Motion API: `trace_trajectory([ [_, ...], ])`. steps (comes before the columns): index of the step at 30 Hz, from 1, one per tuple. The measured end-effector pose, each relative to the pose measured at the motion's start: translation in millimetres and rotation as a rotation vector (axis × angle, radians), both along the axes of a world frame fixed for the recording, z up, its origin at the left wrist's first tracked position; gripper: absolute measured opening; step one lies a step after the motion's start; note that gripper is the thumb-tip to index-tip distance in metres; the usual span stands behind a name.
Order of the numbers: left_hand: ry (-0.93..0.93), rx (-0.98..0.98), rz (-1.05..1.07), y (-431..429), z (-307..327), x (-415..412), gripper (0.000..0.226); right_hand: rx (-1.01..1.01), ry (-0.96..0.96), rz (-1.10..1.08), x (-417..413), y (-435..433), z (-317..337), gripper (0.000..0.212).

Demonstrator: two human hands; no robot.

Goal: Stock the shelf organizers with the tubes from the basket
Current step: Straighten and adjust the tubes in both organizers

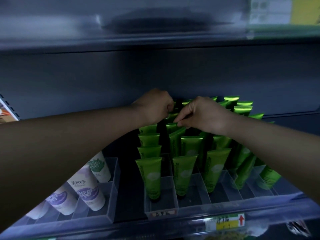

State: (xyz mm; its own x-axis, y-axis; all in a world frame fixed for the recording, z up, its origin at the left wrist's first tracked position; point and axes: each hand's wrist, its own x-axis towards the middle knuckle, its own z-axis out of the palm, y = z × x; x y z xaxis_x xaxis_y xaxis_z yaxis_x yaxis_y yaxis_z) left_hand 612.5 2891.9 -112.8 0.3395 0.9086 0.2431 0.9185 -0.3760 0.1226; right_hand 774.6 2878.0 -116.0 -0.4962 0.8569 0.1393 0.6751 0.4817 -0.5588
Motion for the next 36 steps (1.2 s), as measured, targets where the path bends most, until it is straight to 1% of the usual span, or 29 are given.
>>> trace_trajectory([
  [5,-0.002,0.0,-0.009,-2,1,0,0.019,-0.066,0.014,0.033,3,0,2,0.016],
  [10,-0.009,-0.025,-0.004,-4,3,1,0.022,-0.061,-0.073,0.061,8,-2,6,0.025],
  [14,-0.011,-0.039,-0.004,-9,9,2,0.023,-0.074,-0.06,0.044,12,-3,10,0.033],
  [18,0.002,-0.039,-0.013,-16,18,3,0.026,-0.038,0.003,0.011,20,-8,17,0.03],
  [22,-0.034,-0.026,-0.016,-27,29,5,0.027,0.021,0.011,-0.01,31,-18,25,0.022],
  [27,-0.103,0.0,0.008,-46,38,10,0.017,0.088,-0.018,-0.039,40,-34,31,0.013],
  [29,-0.12,-0.03,0.014,-53,37,12,0.013,0.103,-0.057,-0.04,40,-41,29,0.012],
  [31,-0.125,-0.101,0.02,-59,34,14,0.012,0.109,-0.084,-0.039,37,-46,24,0.012],
  [33,-0.116,-0.175,0.018,-63,30,16,0.014,0.127,-0.114,-0.035,34,-50,19,0.014],
  [36,-0.069,-0.211,0.017,-65,24,19,0.019,0.16,-0.174,-0.015,30,-54,14,0.017],
])
